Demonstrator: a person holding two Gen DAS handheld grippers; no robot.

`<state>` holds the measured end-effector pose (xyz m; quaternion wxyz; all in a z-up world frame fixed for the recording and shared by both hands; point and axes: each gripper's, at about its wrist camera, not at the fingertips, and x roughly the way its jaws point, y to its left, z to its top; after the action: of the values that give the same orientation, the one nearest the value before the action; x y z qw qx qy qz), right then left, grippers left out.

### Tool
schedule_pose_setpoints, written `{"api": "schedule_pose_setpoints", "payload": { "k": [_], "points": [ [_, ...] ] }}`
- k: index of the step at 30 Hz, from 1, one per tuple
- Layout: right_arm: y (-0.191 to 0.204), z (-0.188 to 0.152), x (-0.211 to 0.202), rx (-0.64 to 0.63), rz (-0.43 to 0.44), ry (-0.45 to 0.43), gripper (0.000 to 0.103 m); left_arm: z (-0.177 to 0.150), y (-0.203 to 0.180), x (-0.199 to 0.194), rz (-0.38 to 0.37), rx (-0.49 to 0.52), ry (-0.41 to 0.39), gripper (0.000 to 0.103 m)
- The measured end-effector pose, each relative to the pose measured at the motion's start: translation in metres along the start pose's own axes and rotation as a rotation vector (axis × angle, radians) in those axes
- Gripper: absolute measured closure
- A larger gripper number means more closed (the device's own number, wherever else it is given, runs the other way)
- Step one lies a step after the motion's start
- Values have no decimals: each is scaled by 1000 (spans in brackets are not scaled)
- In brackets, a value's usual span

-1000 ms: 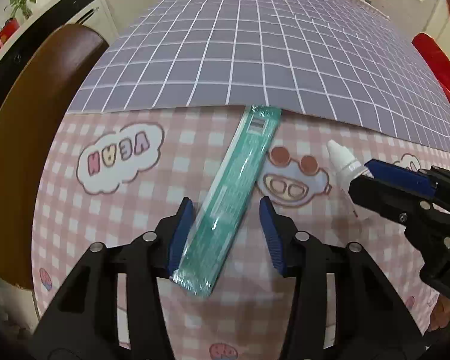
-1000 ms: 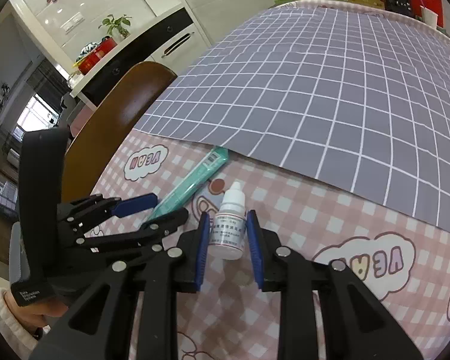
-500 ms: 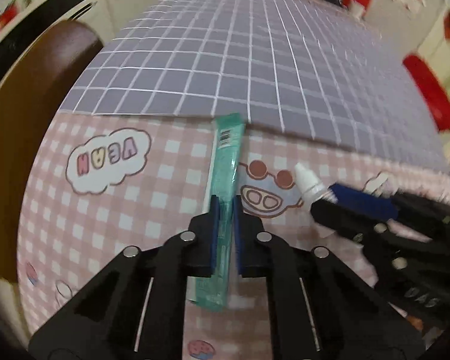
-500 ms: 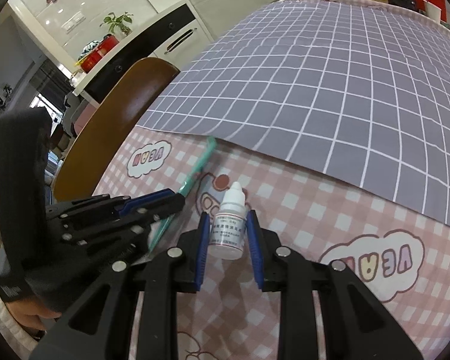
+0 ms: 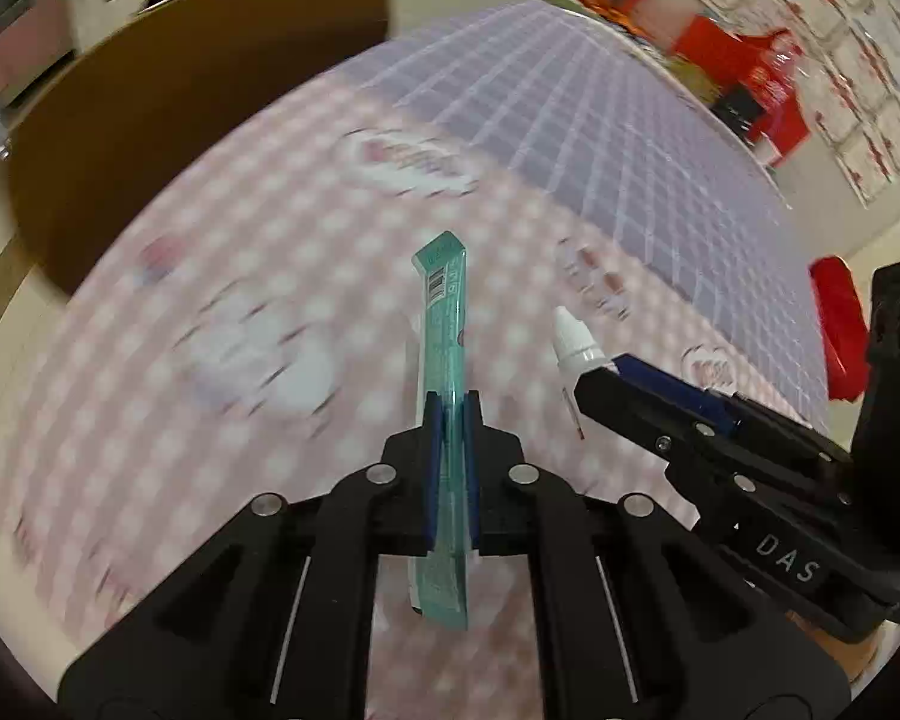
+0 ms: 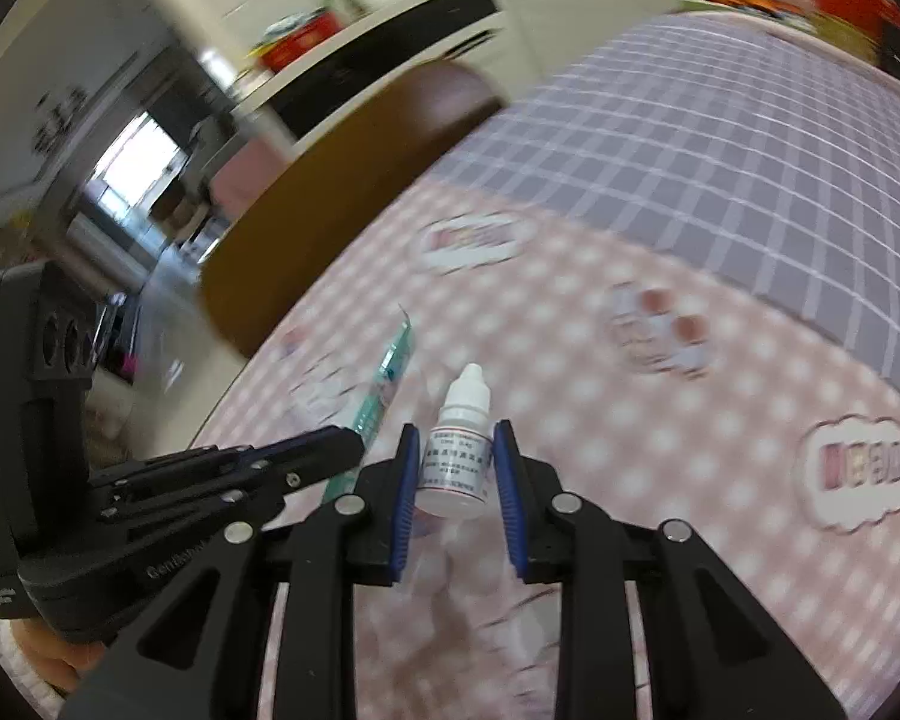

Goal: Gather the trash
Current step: 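Carry both items to the bucket and open the left tool to drop the toothbrush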

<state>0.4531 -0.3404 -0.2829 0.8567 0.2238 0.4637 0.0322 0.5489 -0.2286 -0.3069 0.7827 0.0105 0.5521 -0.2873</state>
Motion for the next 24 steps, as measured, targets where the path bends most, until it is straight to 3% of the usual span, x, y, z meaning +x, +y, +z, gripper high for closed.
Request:
{"api": "schedule_pose_setpoints", "payload": {
  "k": [7,15,24],
  "points": [
    [104,-40,10,-145,95,59,78,-61,66,-70,83,-110,-47,96],
    [214,-106,22,-259,201,151,78,-159,147,-153,183,-250,-72,96],
    [295,-169,43,-334,247,264,78,-247,212,-207,241,-401,-67,96]
  ]
}}
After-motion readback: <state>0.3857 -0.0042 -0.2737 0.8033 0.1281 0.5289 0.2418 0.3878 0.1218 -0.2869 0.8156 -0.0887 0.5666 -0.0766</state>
